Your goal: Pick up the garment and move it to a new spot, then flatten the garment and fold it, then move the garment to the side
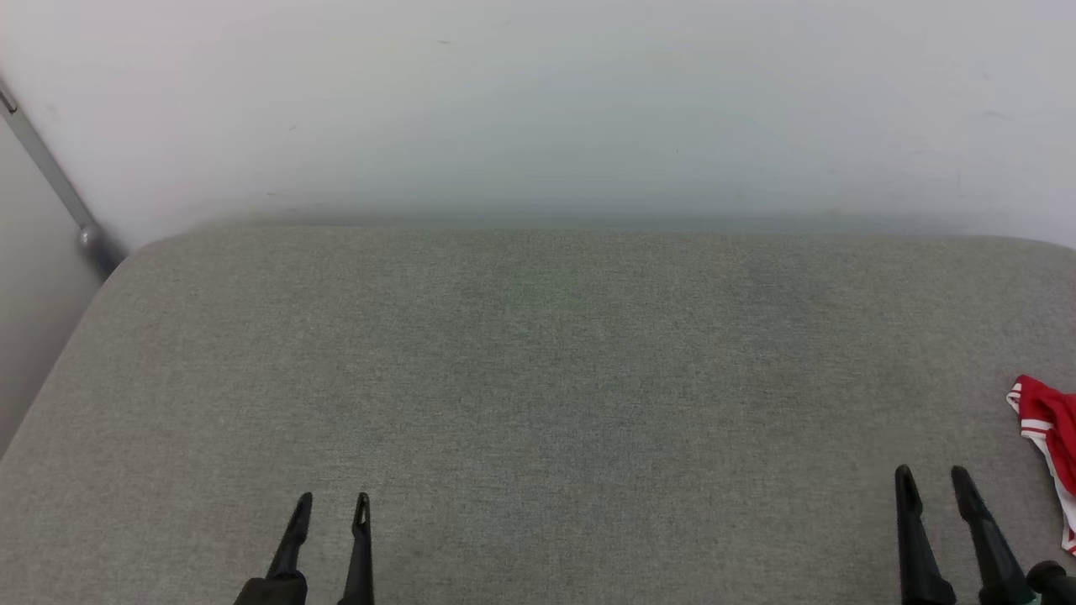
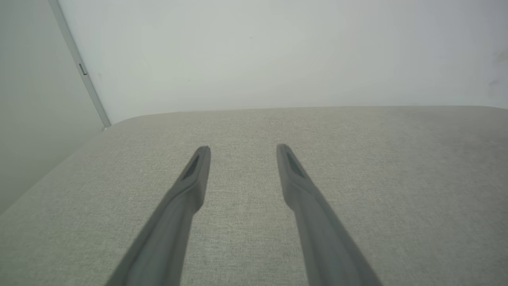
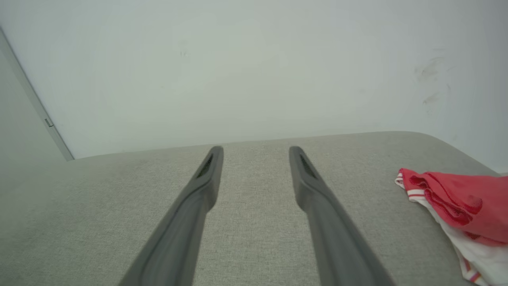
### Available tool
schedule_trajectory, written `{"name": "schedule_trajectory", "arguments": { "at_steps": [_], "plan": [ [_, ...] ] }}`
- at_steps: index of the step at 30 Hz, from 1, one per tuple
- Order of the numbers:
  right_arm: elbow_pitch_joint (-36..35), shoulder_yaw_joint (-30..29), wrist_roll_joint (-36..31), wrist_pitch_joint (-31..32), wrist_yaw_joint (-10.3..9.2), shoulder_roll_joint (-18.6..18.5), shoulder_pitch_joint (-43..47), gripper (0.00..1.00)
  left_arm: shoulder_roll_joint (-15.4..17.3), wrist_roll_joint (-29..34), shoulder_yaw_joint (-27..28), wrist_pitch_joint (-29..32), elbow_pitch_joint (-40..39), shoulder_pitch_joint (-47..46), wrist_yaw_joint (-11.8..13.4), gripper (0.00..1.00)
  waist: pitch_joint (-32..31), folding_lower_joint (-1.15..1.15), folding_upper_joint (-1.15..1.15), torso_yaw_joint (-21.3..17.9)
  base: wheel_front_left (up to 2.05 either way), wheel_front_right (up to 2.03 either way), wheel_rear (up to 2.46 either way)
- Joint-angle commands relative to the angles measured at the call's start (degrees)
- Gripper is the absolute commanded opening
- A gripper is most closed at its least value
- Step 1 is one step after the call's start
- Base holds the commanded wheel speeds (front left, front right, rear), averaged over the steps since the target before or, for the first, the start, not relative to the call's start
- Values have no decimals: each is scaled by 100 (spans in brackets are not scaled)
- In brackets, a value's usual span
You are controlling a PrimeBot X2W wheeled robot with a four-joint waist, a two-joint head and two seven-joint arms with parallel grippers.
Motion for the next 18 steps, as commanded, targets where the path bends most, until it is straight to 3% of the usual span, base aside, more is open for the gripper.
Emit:
{"name": "schedule_trajectory", "arguments": {
  "at_steps": [1,3,18],
  "plan": [
    [22,4,1,1,0,0,1,0,0,-1,-2,1,20,2,0,0,0,0,0,0,0,0,0],
    [119,17,37,9,0,0,1,0,0,-38,-10,26,119,13,-5,0,1,0,0,-1,0,0,0],
    [440,82,1748,345,0,-88,-393,0,84,-1922,84,363,312,-326,-170,0,31,0,0,-39,0,0,0]
  ]
}}
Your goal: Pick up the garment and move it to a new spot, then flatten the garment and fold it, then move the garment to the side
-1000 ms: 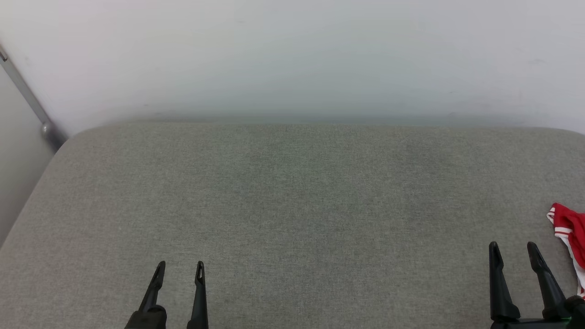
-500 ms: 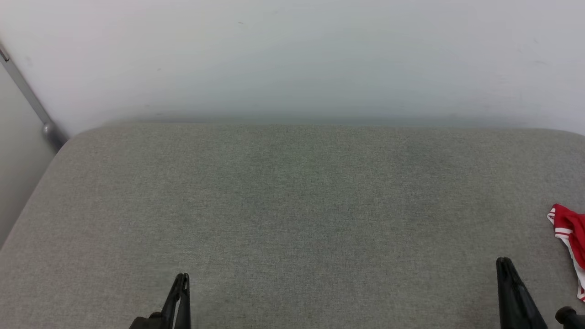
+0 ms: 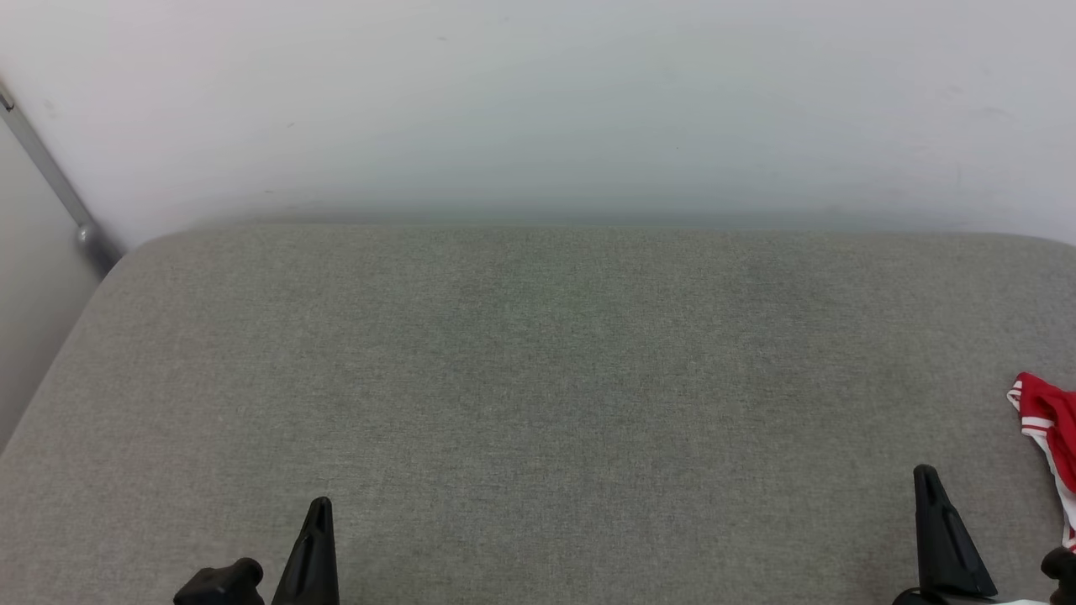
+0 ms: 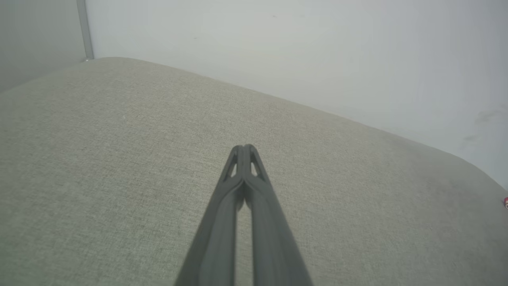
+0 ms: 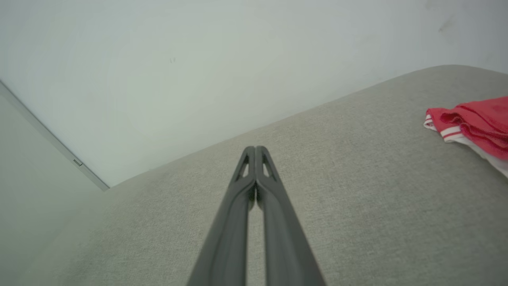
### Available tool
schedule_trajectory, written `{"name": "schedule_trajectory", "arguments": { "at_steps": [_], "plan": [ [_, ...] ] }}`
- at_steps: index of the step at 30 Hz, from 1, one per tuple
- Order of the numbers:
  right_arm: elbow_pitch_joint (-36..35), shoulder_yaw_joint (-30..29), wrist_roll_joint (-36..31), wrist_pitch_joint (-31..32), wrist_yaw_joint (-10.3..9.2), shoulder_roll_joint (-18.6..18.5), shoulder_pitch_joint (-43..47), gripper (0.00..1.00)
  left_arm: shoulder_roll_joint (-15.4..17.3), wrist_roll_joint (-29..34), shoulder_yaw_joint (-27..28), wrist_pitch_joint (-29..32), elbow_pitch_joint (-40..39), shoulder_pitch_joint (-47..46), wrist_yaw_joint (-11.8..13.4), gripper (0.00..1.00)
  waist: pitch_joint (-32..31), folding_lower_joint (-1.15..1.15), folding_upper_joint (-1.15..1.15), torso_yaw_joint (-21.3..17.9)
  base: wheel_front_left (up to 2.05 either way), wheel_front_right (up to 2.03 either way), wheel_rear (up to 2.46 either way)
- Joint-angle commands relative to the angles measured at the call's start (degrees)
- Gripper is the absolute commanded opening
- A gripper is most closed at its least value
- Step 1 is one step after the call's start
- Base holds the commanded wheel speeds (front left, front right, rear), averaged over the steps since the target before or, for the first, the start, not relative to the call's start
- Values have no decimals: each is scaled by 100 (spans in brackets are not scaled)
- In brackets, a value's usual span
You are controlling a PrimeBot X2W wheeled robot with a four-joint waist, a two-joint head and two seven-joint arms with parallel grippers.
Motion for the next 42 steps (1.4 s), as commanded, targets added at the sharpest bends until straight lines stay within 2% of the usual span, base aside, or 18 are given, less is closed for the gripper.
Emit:
{"name": "schedule_trajectory", "arguments": {
  "at_steps": [1,24,25,42],
  "plan": [
    [-32,1,238,30,0,-59,-173,0,48,-240,40,46,-40,-169,-28,0,2,0,0,-3,0,0,0],
    [370,27,2263,482,-1,-123,-653,0,111,-2480,194,489,216,-592,-247,0,48,0,0,-60,0,0,0],
    [413,26,2486,537,-1,-127,-714,0,114,-2731,217,542,239,-647,-275,0,54,0,0,-68,0,0,0],
    [637,8,3572,815,-1,-138,-979,0,125,-3933,330,811,368,-874,-392,0,87,0,0,-108,0,0,0]
  ]
}}
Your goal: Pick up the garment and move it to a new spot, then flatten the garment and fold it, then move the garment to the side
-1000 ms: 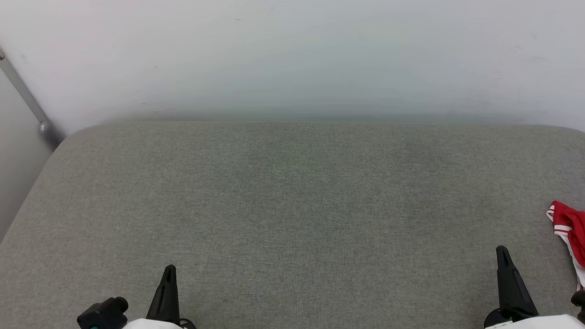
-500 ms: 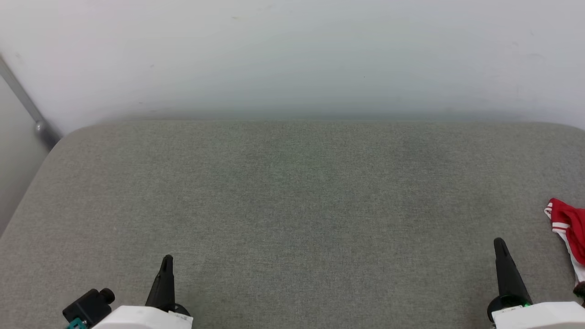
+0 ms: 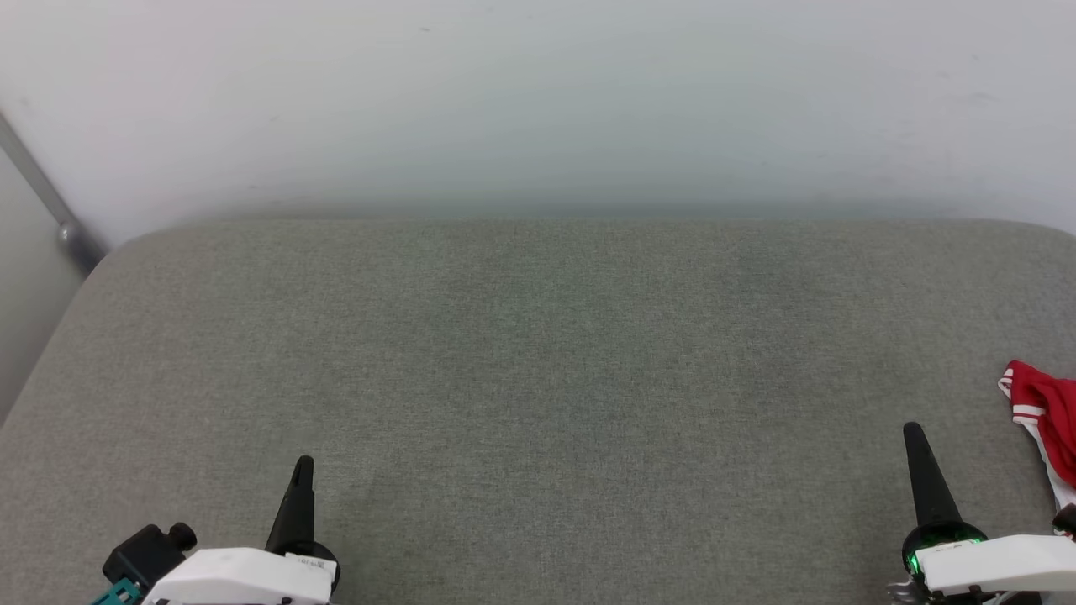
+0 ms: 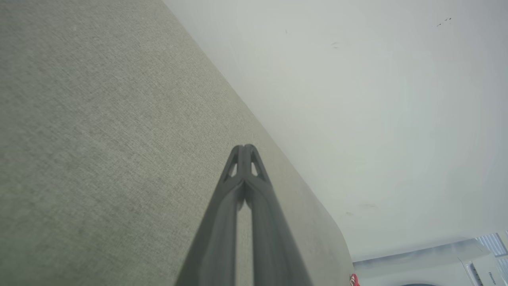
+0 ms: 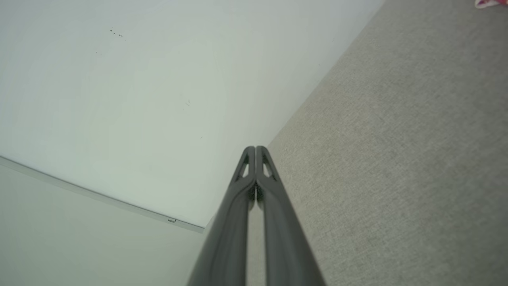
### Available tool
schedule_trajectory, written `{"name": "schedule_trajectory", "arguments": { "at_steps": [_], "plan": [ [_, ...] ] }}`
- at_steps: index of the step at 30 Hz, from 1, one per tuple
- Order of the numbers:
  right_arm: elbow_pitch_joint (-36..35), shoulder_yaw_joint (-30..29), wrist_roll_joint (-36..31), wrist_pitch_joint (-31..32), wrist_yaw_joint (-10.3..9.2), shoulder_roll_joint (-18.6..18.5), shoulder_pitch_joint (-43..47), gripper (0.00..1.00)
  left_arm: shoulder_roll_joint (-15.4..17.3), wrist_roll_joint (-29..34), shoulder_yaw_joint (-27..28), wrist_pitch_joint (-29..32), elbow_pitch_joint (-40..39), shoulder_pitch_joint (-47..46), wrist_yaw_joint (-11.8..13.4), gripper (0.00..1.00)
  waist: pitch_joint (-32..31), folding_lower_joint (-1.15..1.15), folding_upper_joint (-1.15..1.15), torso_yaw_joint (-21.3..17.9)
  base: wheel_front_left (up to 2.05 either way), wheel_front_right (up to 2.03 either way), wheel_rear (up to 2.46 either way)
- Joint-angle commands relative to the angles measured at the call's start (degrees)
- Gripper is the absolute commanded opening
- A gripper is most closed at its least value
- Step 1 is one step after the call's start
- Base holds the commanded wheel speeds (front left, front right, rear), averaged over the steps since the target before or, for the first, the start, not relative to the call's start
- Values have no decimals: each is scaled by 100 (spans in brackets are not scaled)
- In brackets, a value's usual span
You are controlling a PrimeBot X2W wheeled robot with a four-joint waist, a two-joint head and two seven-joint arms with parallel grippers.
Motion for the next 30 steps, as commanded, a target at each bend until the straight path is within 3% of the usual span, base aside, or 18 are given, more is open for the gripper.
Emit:
{"name": "schedule_trajectory", "arguments": {
  "at_steps": [1,30],
  "plan": [
    [-22,-13,119,24,0,-53,-130,0,17,-116,22,24,-44,-155,-38,0,1,0,0,-2,0,0,0],
    [310,-71,1682,460,-1,-41,-533,0,4,-1849,230,448,162,-485,-214,0,59,0,0,-74,0,0,0]
  ]
}}
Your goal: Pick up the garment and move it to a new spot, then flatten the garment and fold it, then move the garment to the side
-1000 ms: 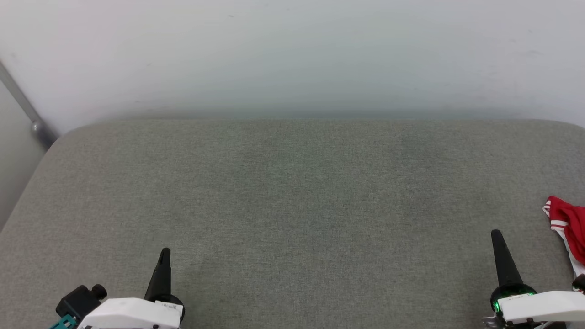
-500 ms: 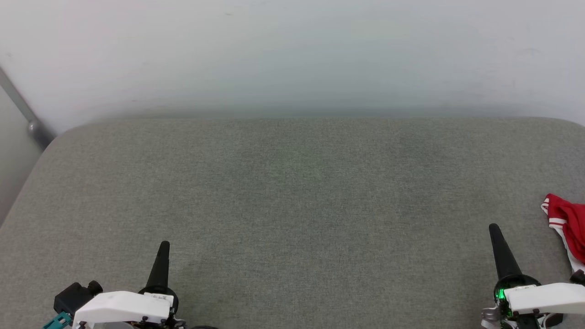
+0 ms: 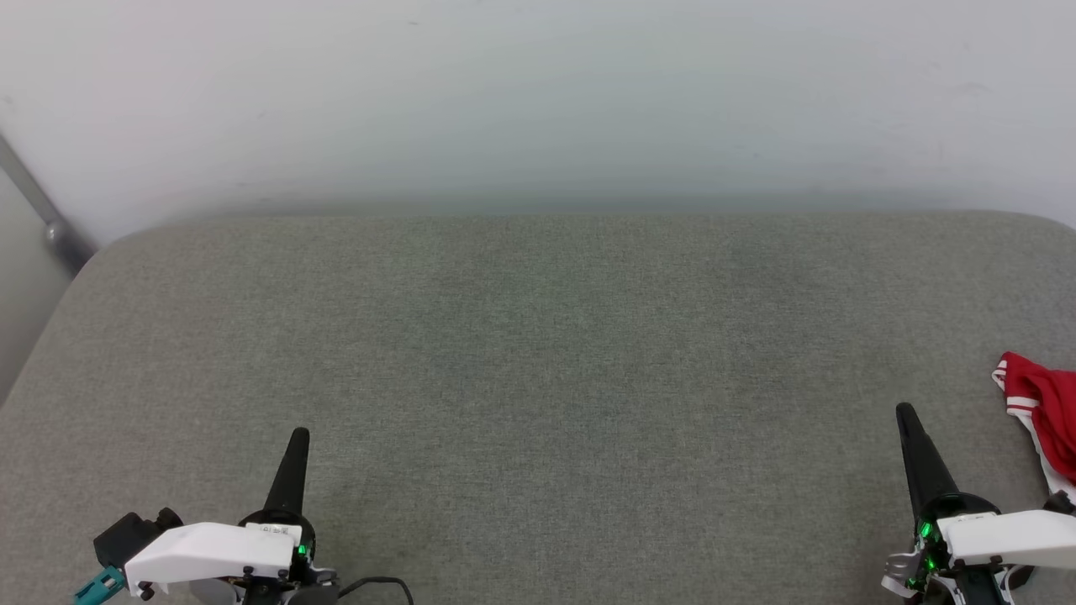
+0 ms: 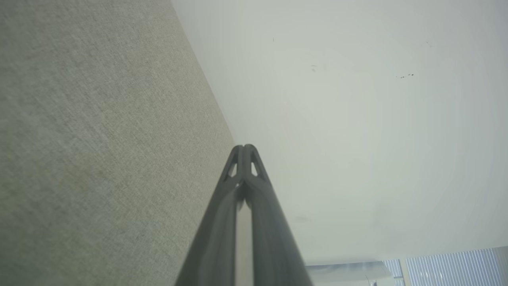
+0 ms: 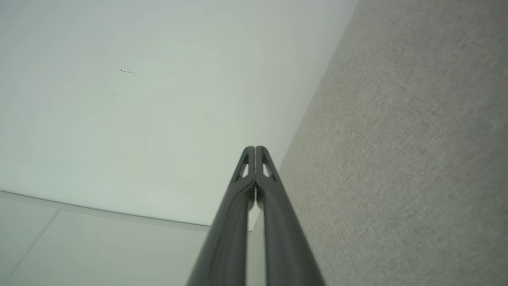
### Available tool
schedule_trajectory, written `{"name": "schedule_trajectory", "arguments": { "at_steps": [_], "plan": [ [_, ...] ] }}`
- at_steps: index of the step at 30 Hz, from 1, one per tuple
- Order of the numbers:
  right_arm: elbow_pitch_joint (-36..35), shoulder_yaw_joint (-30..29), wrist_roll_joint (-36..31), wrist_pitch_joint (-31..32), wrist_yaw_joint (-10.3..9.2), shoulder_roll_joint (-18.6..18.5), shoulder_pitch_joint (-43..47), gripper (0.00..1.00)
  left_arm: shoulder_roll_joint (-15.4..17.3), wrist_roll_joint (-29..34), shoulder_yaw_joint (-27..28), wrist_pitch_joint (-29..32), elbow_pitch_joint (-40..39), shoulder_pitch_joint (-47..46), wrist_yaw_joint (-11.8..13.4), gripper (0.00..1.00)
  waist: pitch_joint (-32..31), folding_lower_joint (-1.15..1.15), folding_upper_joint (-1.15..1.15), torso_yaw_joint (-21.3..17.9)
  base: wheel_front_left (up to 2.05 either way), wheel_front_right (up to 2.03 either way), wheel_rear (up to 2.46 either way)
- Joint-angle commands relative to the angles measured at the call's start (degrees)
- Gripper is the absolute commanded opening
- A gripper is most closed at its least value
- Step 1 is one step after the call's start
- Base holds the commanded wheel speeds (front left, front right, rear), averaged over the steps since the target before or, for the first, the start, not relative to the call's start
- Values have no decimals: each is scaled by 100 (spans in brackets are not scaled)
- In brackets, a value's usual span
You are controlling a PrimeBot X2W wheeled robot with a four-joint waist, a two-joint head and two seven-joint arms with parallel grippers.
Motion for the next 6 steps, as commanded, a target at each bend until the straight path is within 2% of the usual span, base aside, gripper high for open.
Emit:
{"name": "schedule_trajectory", "arguments": {
  "at_steps": [1,6],
  "plan": [
    [-9,-15,110,48,-1,-36,-154,0,1,-113,27,31,-14,-116,-47,0,2,0,0,-2,0,0,0],
    [47,-25,340,102,-1,-31,-202,0,-4,-362,65,100,17,-173,-64,0,12,0,0,-15,0,0,0]
  ]
}}
